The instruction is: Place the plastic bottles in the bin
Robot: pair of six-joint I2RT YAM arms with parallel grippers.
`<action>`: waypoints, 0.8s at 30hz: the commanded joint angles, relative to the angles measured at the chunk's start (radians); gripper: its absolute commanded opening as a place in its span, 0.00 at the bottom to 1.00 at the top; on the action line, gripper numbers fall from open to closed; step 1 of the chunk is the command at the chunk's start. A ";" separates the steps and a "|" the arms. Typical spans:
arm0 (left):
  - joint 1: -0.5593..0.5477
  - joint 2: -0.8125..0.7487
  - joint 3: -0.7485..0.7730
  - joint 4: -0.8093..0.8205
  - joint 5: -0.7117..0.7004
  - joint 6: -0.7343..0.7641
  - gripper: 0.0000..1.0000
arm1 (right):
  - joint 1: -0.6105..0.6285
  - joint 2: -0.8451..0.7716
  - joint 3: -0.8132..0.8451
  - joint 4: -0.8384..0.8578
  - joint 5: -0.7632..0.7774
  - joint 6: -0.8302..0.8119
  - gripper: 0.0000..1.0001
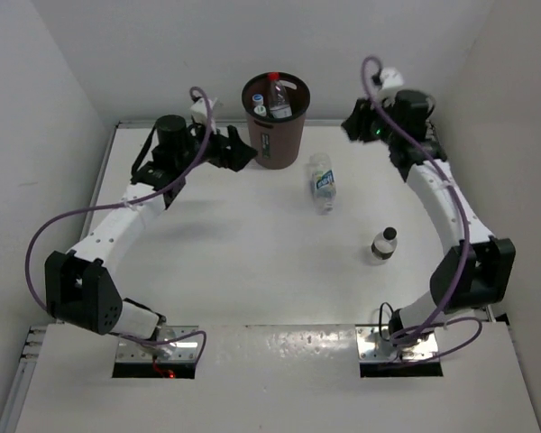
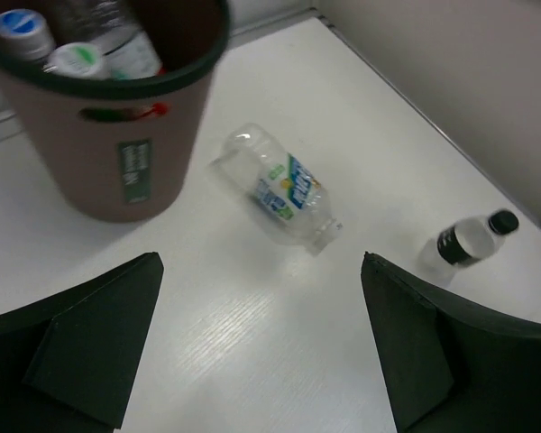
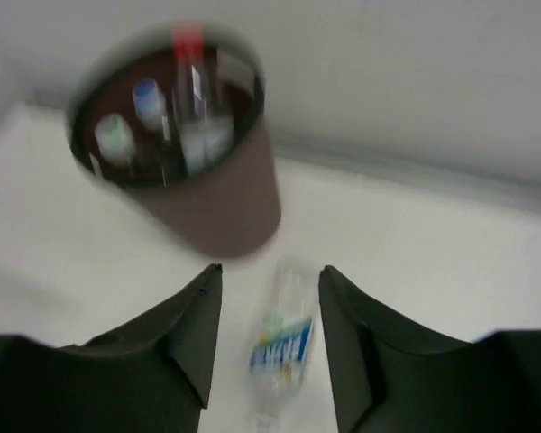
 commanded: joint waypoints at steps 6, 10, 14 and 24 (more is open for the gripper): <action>0.149 -0.182 -0.117 0.086 -0.081 -0.172 0.99 | 0.157 0.038 -0.253 -0.264 0.097 -0.066 0.36; 0.158 -0.205 -0.155 0.098 -0.090 -0.172 0.99 | 0.169 0.094 -0.270 -0.252 0.142 0.029 0.59; 0.169 -0.215 -0.166 0.089 -0.090 -0.172 0.99 | 0.177 0.226 -0.213 -0.292 0.167 0.084 0.61; 0.187 -0.242 -0.197 0.078 -0.090 -0.143 0.99 | 0.182 0.401 -0.164 -0.195 0.262 0.095 0.85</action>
